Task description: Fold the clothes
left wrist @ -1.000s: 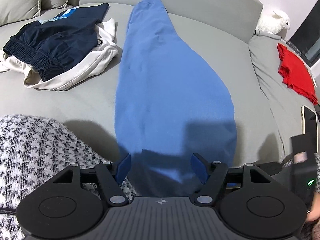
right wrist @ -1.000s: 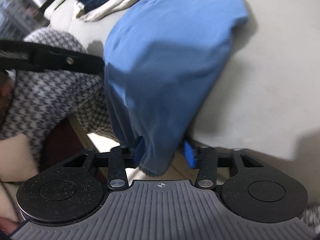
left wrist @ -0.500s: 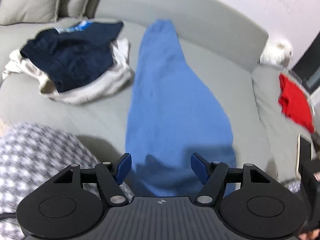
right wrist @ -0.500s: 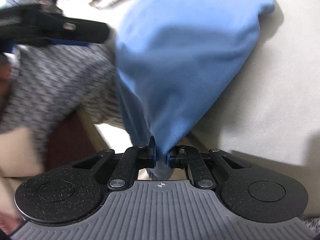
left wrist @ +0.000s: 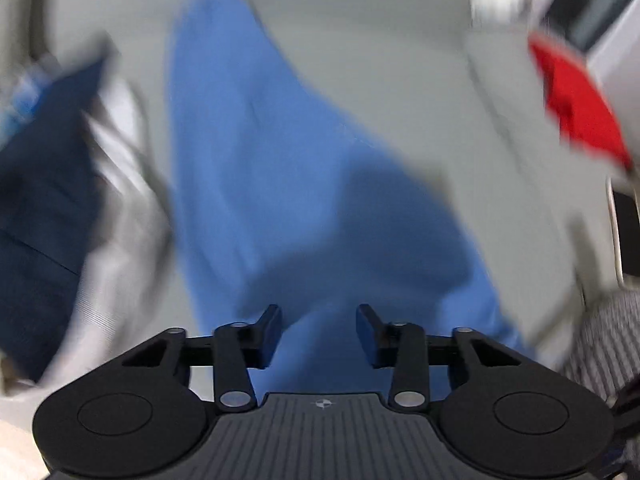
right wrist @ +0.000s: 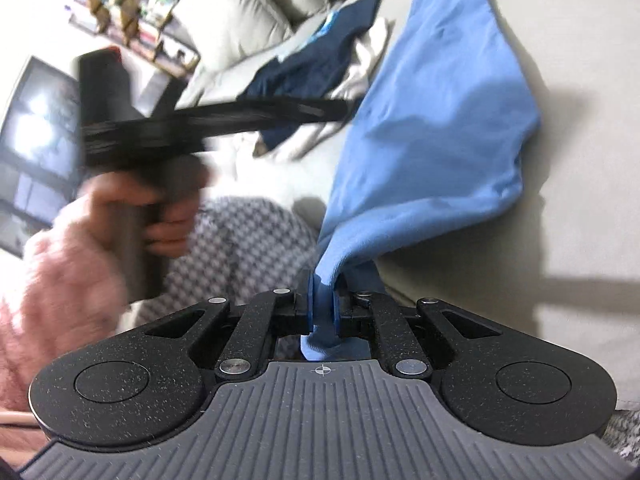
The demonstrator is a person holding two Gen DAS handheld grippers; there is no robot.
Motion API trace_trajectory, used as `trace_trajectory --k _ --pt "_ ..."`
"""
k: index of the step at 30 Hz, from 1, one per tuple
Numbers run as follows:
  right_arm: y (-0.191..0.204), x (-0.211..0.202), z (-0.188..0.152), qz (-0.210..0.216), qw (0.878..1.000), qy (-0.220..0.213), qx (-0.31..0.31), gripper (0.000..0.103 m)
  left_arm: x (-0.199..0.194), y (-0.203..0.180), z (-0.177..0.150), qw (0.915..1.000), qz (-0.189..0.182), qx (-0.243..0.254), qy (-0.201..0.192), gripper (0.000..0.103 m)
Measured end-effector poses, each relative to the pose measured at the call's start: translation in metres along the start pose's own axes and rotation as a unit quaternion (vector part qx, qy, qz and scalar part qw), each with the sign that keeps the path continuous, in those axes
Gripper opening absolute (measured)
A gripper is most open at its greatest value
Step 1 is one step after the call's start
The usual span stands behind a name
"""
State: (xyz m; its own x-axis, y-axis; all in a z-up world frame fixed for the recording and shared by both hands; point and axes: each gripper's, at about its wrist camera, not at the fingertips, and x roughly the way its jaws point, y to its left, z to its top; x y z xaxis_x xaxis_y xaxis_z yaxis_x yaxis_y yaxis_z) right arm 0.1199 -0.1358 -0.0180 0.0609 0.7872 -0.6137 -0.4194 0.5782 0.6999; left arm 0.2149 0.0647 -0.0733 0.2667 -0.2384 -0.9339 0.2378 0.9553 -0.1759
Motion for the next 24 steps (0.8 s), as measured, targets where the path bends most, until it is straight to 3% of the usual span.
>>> trace_trajectory --k 1,4,6,8,10,11,12,14,15,17,19,22,24 --pt "0.000 -0.002 0.001 0.004 1.000 -0.003 0.006 0.008 0.001 -0.004 0.002 0.9996 0.000 0.029 0.001 0.038" --pt "-0.005 -0.003 0.011 0.023 0.999 -0.016 0.030 0.008 -0.010 0.001 0.013 0.9994 -0.008 0.030 -0.015 0.039" --pt "-0.009 0.000 0.022 0.042 0.997 -0.032 0.052 0.008 -0.042 0.025 0.024 0.9946 -0.025 -0.032 -0.096 0.050" --pt "-0.015 -0.001 0.032 0.056 0.995 -0.050 0.067 0.008 -0.077 0.056 0.030 0.9749 -0.009 -0.115 -0.190 0.059" --pt "-0.022 -0.002 0.052 0.074 0.990 -0.081 0.084 0.008 -0.094 0.070 0.028 0.9575 0.034 -0.156 -0.240 0.063" --pt "-0.028 0.000 0.076 0.087 0.985 -0.109 0.098 0.008 -0.105 0.081 0.026 0.9409 0.074 -0.182 -0.276 0.067" --pt "-0.032 0.002 0.092 0.094 0.982 -0.125 0.107 0.008 -0.112 0.089 0.023 0.9266 0.106 -0.203 -0.299 0.067" --pt "-0.041 0.010 0.123 0.086 0.977 -0.154 0.121 0.013 -0.111 0.102 0.016 0.9159 0.117 -0.234 -0.304 0.068" --pt "-0.051 0.020 0.150 0.065 0.972 -0.183 0.135 0.020 -0.107 0.106 0.012 0.9150 0.110 -0.249 -0.298 0.068" --pt "-0.060 0.035 0.176 0.039 0.973 -0.181 0.139 0.067 -0.097 0.107 0.001 0.9178 0.096 -0.261 -0.283 0.068" --pt "-0.069 0.047 0.203 0.011 0.974 -0.168 0.150 0.068 -0.083 0.098 -0.015 0.9245 0.095 -0.250 -0.271 0.068" --pt "-0.062 0.036 0.195 0.034 0.979 -0.163 0.120 0.067 -0.062 0.083 -0.028 0.9319 0.079 -0.238 -0.262 0.068" --pt "-0.055 0.020 0.177 -0.025 0.980 -0.181 0.076 0.067 -0.055 0.075 -0.030 0.9386 0.062 -0.224 -0.255 0.067"
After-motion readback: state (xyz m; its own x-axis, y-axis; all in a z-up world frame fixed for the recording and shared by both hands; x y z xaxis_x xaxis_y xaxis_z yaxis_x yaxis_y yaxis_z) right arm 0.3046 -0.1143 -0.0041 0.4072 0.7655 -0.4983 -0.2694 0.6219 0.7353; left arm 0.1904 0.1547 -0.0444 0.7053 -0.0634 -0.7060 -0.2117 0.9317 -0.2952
